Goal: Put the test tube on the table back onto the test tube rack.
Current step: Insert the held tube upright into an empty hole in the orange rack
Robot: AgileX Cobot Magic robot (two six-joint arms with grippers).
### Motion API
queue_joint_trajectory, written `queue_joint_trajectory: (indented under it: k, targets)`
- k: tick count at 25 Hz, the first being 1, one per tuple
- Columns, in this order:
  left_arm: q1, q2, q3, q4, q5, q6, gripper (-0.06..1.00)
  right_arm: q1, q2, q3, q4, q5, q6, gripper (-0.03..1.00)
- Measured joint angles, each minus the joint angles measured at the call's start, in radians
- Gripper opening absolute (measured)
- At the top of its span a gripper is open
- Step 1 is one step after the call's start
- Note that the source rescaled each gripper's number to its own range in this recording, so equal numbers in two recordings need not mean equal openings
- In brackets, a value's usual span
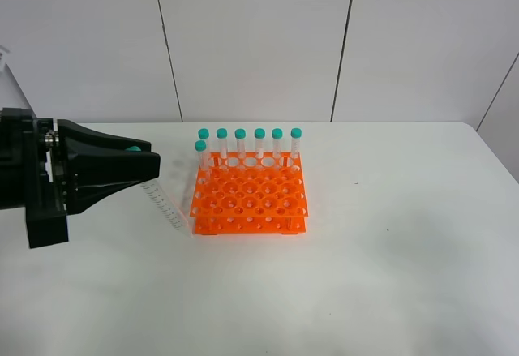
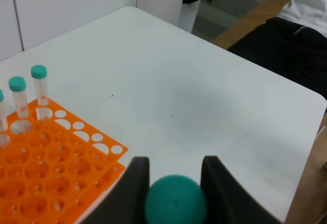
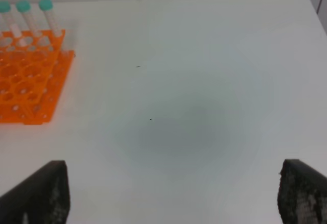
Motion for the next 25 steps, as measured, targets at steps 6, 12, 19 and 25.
queue_joint_trajectory:
  k: [6,12,19,25]
  targets:
    - [0.0,0.0,0.0,0.0,0.0,0.0,0.0,0.0,0.0,0.005,0.008,-0.001,-0.007,0.99]
    - [0.0,0.0,0.0,0.0,0.0,0.0,0.0,0.0,0.0,0.005,0.008,-0.001,-0.007,0.99]
    - [0.0,0.0,0.0,0.0,0.0,0.0,0.0,0.0,0.0,0.005,0.008,-0.001,-0.007,0.99]
    - [0.0,0.0,0.0,0.0,-0.004,0.001,0.0,0.0,0.0,0.005,0.008,-0.001,-0.007,0.99]
